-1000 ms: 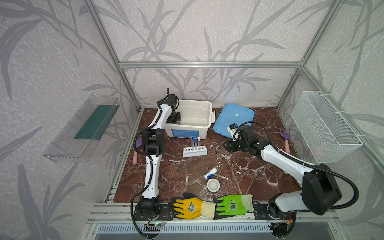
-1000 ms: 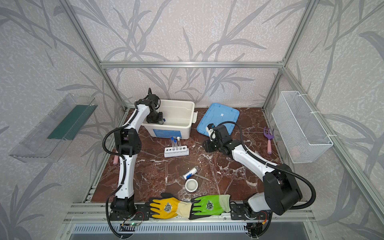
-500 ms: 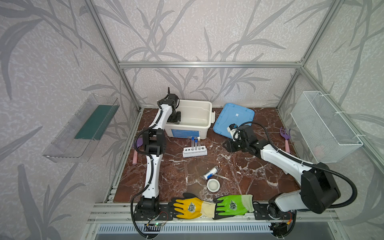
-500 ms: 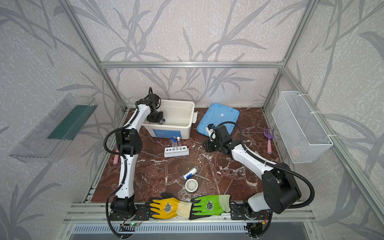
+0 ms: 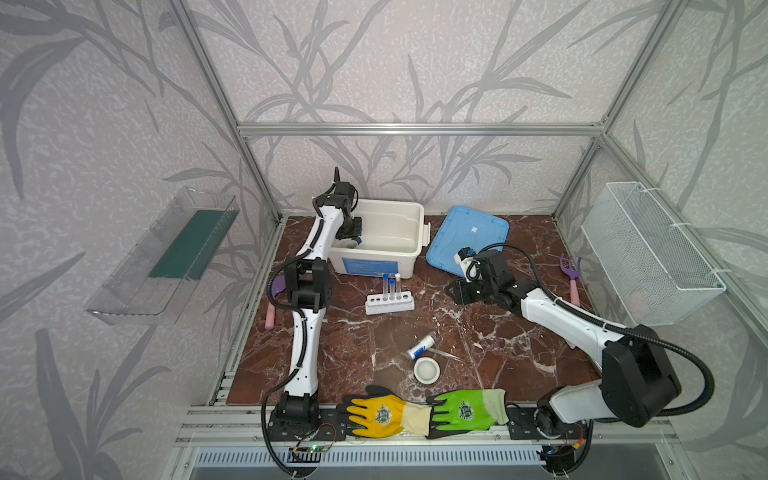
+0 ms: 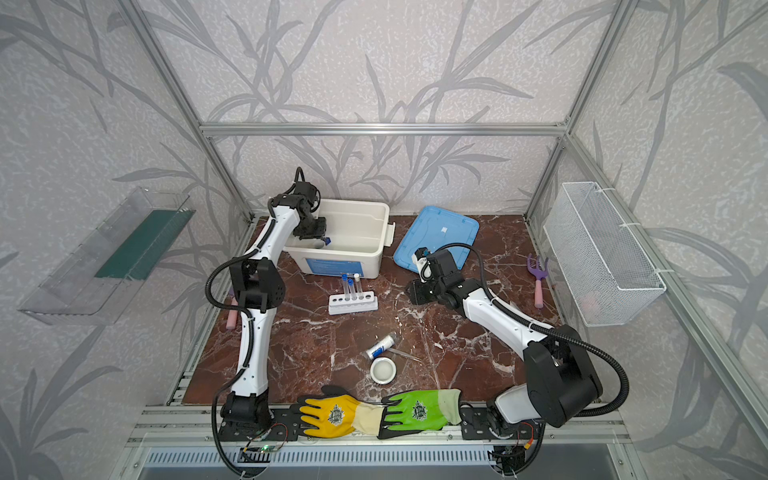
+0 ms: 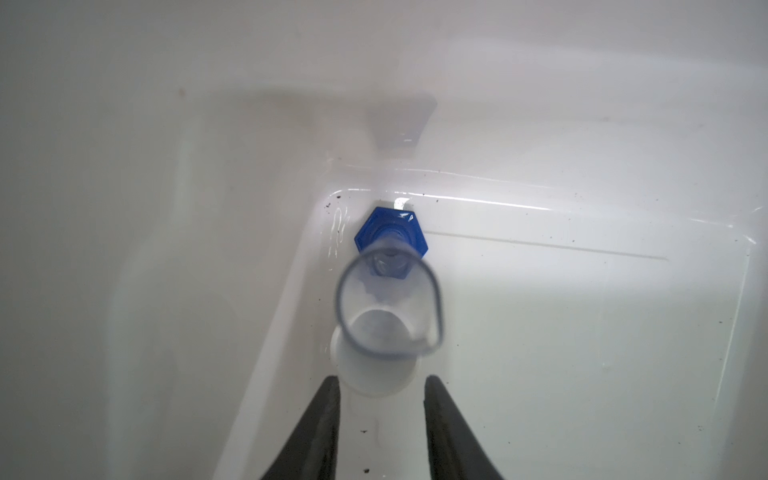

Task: Organize the chemistry lab equipment
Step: 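Lower the cup into the tub and open the left gripper, then withdraw the left gripper while the right gripper reaches to the bandage roll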

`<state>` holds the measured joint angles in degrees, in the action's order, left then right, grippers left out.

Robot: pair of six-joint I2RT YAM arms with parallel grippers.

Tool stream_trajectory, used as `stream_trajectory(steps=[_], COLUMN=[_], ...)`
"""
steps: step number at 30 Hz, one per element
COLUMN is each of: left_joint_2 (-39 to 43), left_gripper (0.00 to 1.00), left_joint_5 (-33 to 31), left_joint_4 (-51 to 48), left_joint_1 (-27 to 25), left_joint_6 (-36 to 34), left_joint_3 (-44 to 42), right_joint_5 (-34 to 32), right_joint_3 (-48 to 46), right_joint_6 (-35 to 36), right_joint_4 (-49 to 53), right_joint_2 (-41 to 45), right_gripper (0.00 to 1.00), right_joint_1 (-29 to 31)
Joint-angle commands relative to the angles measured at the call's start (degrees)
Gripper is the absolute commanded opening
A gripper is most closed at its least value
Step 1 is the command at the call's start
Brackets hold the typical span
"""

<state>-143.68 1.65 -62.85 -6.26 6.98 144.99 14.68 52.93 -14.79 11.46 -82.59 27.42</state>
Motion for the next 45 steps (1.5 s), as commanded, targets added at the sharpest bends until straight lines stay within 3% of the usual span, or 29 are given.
stream_trajectory(steps=[1, 12, 20, 29, 36, 41, 45], left_joint_2=[4.9, 11.54, 22.25, 46.67, 64.51, 74.74, 80.48], left_gripper=[0.39, 0.41, 0.41, 0.41, 0.42, 0.42, 0.42], left_joint_5=[0.82, 2.9, 1.38, -0.24, 2.53, 5.14, 3.56], left_joint_4=[-1.04, -0.98, -0.83, 15.16, 24.82, 29.66, 33.16], left_joint_1=[-0.27, -0.85, -2.02, -6.22, -8.11, -8.16, -8.27], left_joint_6=[-0.57, -1.5, -3.88, -6.32, -7.46, -4.39, -1.66], left_joint_3=[4.07, 4.95, 1.39, -31.29, -57.21, -71.4, -79.87], right_joint_5=[0.95, 1.71, 0.79, -3.24, -1.86, -3.62, -7.38], right_joint_3=[2.53, 4.26, 6.04, 6.06, 5.95, 3.88, 3.51], right_joint_6=[0.19, 0.54, 2.42, 7.93, 6.81, -0.69, -12.3], right_joint_4=[-0.13, 1.33, 6.36, 14.6, 20.48, 19.75, 19.5], right_joint_2=[0.06, 0.21, 2.2, 3.32, 3.46, 4.45, 3.53], right_gripper=[0.48, 0.48, 0.52, 0.61, 0.64, 0.88, 0.9], right_joint_1=[-0.25, -0.22, -0.22, 4.19, 5.57, 11.29, 16.96])
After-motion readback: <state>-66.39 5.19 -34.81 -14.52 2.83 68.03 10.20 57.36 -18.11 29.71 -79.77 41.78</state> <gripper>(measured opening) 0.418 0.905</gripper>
